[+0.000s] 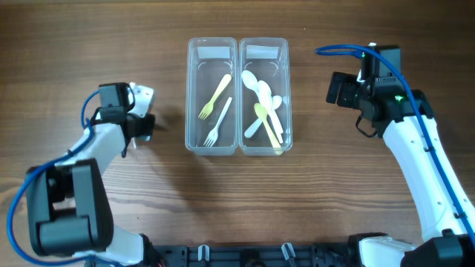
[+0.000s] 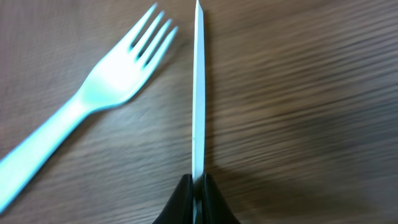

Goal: Pack container
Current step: 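Place the white knife into the left container and release, then move the left gripper to the last white fork and grasp it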

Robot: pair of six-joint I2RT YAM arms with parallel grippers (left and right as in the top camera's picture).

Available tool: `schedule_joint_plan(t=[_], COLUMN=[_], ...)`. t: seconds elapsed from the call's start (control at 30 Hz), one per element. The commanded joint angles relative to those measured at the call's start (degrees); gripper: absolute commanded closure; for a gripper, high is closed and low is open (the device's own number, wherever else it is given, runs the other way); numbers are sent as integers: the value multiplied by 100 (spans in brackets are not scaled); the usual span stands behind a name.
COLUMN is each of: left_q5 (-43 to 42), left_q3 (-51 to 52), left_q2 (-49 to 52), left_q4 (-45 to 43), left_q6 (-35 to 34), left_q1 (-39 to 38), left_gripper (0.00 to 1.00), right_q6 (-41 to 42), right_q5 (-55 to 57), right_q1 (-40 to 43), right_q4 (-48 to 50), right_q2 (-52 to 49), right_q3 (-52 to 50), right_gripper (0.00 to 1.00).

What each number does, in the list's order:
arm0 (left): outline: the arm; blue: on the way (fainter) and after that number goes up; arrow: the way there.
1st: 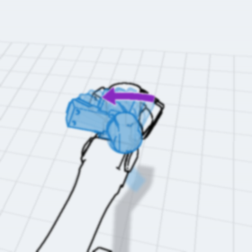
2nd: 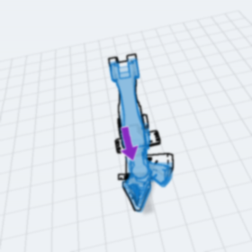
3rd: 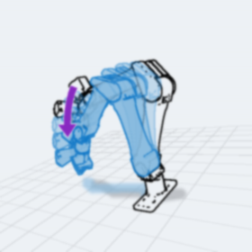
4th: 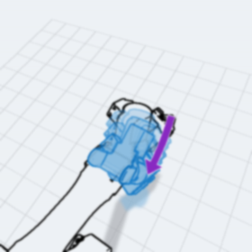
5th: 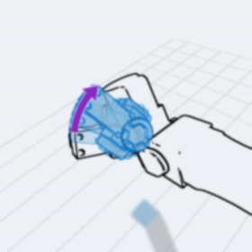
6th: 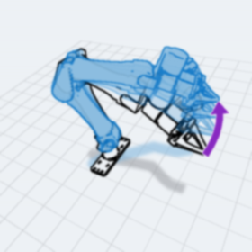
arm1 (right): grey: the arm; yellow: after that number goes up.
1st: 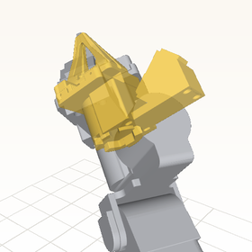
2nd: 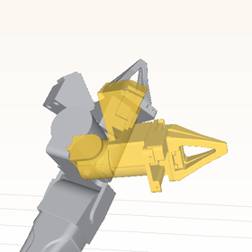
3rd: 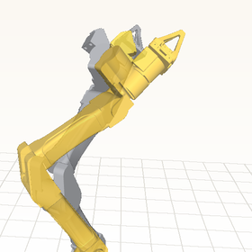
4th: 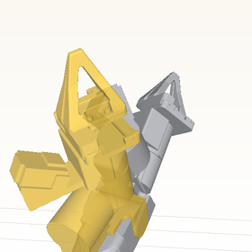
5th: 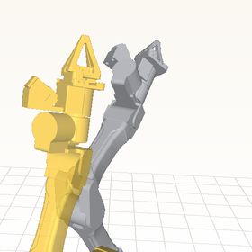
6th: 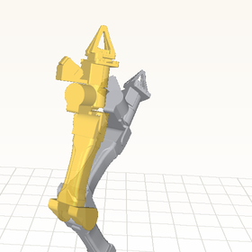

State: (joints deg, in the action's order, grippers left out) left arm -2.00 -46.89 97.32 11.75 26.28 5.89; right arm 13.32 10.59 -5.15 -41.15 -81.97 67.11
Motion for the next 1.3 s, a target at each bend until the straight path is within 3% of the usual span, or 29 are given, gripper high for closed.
schedule_joint_plan(t=[0.0,0.17,0.23,0.27,0.37,0.47,0.87,0.9,1.0,1.07,1.13,1.27], left_q5=[33,35,31,-37,-748,-1521,-1558,-1558,-1558,-1558,-1504,-680], left_q3=[-190,-243,-243,-243,-240,-240,-240,-240,-240,-240,-243,-243], left_q2=[-876,-1845,-2061,-2151,-2092,-2002,-1768,-1731,-1727,-1727,-1753,-1987], left_q4=[-39,-39,-39,-9,74,24,0,-17,-83,-216,-365,-409], left_q6=[26,-188,-789,-1508,-2072,-2264,-2400,-2400,-2398,-2396,-2354,-2522], left_q1=[-579,-1272,-1384,-1462,-1556,-1703,-2096,-2127,-2245,-2288,-2275,-2083], left_gripper=[96,96,96,96,96,96,94,77,44,28,0,0], right_q6=[-72,-72,-72,-72,-72,-72,-72,-70,-72,-72,-70,-72], right_q5=[101,101,101,101,101,101,101,101,101,101,101,101], right_q1=[13,13,13,13,13,13,13,13,13,13,13,13], right_q4=[17,17,17,17,17,17,17,17,17,17,17,17], right_q2=[-33,-33,-33,-33,-33,-33,-33,-33,-33,-33,-33,-33], right_q3=[76,76,76,76,76,76,76,76,76,76,76,76], right_gripper=[0,0,0,0,0,0,0,0,0,0,0,0])
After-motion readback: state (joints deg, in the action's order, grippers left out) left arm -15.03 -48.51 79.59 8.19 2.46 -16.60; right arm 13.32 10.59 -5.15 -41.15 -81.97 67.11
